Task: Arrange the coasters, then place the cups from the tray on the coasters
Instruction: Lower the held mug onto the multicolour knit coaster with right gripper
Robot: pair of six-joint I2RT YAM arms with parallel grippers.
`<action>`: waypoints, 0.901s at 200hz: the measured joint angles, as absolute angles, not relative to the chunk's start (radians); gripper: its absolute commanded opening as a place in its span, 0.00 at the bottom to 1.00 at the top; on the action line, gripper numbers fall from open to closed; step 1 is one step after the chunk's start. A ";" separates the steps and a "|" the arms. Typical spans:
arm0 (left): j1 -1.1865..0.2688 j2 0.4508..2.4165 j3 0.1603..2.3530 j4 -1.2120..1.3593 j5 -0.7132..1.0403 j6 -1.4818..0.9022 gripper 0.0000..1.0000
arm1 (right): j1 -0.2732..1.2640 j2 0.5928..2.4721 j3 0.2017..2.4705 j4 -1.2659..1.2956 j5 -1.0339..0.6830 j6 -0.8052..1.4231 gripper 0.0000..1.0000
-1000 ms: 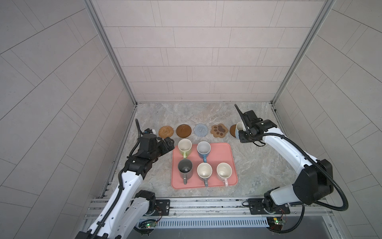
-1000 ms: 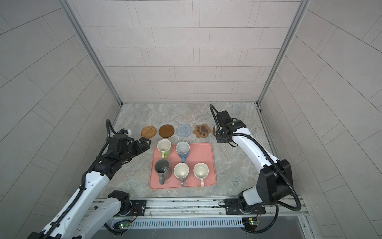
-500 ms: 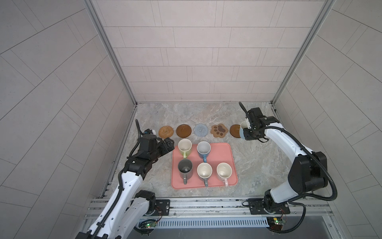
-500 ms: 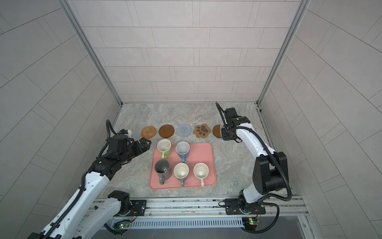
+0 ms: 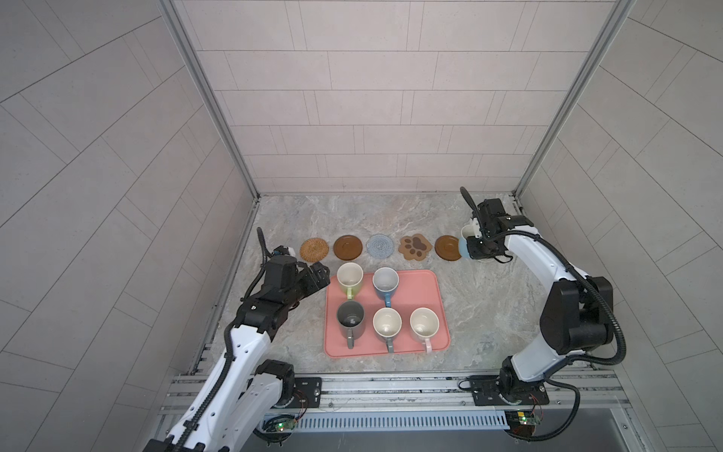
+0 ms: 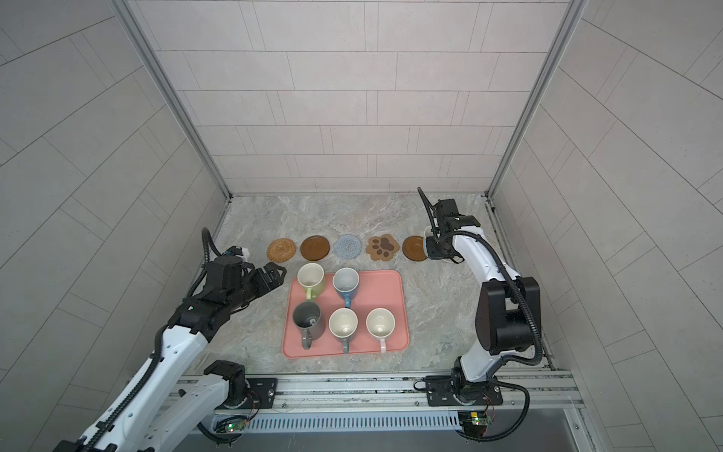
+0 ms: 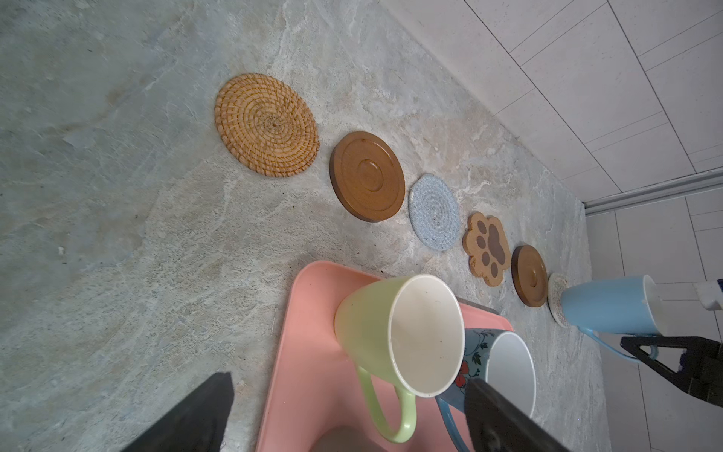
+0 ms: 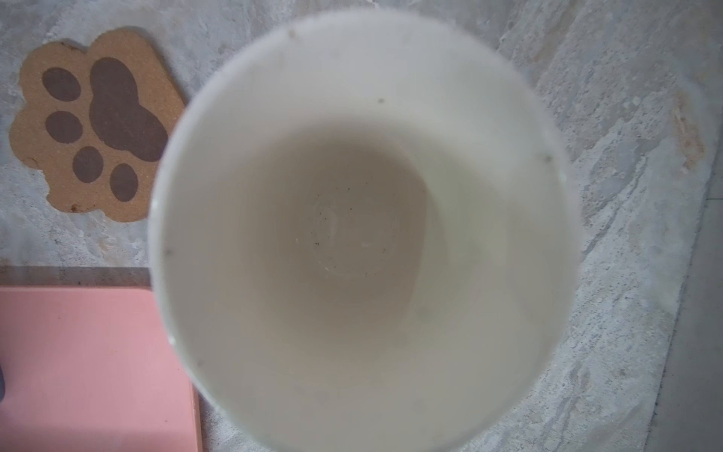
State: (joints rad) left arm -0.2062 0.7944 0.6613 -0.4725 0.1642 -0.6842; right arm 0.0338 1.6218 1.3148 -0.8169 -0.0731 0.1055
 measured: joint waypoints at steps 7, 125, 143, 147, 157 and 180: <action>-0.206 0.794 0.661 -0.472 0.164 -0.684 1.00 | 0.024 1.625 1.316 -0.815 -0.074 0.104 0.04; -0.206 0.794 0.649 -0.470 0.164 -0.692 1.00 | -0.088 1.705 1.369 -0.805 -0.107 0.044 0.04; -0.206 0.794 0.649 -0.470 0.164 -0.692 1.00 | -0.100 1.715 1.369 -0.802 -0.109 0.036 0.04; -0.206 0.794 0.649 -0.470 0.164 -0.692 1.00 | -0.102 1.716 1.369 -0.802 -0.109 0.034 0.04; -0.206 0.794 0.649 -0.470 0.164 -0.692 1.00 | -0.107 1.721 1.370 -0.800 -0.110 0.030 0.04; -0.206 0.794 0.649 -0.470 0.164 -0.693 1.00 | -0.117 1.734 1.384 -0.796 -0.113 0.023 0.04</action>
